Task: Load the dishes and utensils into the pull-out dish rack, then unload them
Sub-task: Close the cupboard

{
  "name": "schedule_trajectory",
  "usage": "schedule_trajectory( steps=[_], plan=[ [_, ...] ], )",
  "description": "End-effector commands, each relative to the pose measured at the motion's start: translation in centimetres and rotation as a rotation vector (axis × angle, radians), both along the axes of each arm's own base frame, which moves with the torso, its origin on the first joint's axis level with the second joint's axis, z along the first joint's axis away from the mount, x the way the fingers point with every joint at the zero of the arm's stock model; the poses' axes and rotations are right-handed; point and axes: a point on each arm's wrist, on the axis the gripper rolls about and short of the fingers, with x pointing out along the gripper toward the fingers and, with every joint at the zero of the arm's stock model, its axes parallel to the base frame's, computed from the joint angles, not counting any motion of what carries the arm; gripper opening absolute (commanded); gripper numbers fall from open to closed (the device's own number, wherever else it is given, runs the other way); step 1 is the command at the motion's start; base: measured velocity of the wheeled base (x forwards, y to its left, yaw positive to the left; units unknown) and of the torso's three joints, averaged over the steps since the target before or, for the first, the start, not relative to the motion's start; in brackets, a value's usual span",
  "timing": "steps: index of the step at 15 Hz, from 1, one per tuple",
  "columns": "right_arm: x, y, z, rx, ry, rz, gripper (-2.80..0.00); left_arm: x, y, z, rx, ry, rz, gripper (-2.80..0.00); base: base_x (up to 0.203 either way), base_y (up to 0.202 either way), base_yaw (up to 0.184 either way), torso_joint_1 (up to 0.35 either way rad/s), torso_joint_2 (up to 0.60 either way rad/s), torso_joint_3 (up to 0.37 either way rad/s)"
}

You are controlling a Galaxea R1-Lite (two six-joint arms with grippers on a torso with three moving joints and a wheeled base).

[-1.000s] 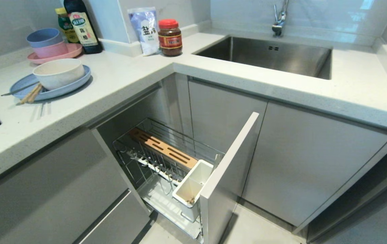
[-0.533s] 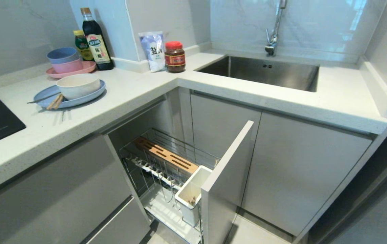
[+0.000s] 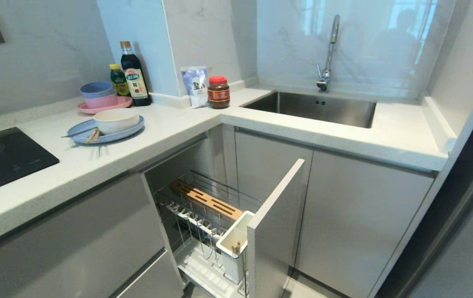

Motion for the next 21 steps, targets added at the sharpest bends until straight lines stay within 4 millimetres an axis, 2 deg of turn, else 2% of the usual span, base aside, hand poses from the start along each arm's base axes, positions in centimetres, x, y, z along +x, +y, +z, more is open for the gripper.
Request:
schedule_trajectory(
  steps=[1,10,15,16,19,21],
  plan=[
    [0.0,0.0,-0.1,0.001,-0.003,0.001,-2.80,0.2,0.0,-0.7,-0.002,0.024,0.000,-2.80,0.000,0.000,0.000,-0.001,0.01,0.204],
    [0.0,0.0,0.0,0.001,-0.003,0.000,-2.80,0.2,0.0,-0.7,-0.006,0.025,0.003,-2.80,0.000,0.000,0.000,0.002,0.00,0.198],
    [0.0,0.0,-0.1,0.001,-0.003,0.001,-2.80,0.2,0.0,-0.4,-0.012,0.001,0.004,-2.80,0.000,0.000,0.000,0.001,0.00,0.033],
    [0.0,0.0,0.0,0.001,-0.004,0.000,-2.80,0.0,0.0,0.5,-0.012,-0.051,0.003,-2.80,0.000,0.000,0.000,0.000,0.00,0.000],
    [0.0,0.0,0.0,0.001,-0.004,0.000,-2.80,-1.9,0.0,5.1,-0.010,-0.186,-0.004,-2.80,0.000,0.000,0.000,0.000,0.00,0.000],
    [0.0,0.0,-0.1,0.001,-0.003,0.000,-2.80,-3.9,0.0,9.2,-0.008,-0.230,-0.008,-2.80,0.000,0.000,0.000,0.000,0.00,0.000]
  ],
)
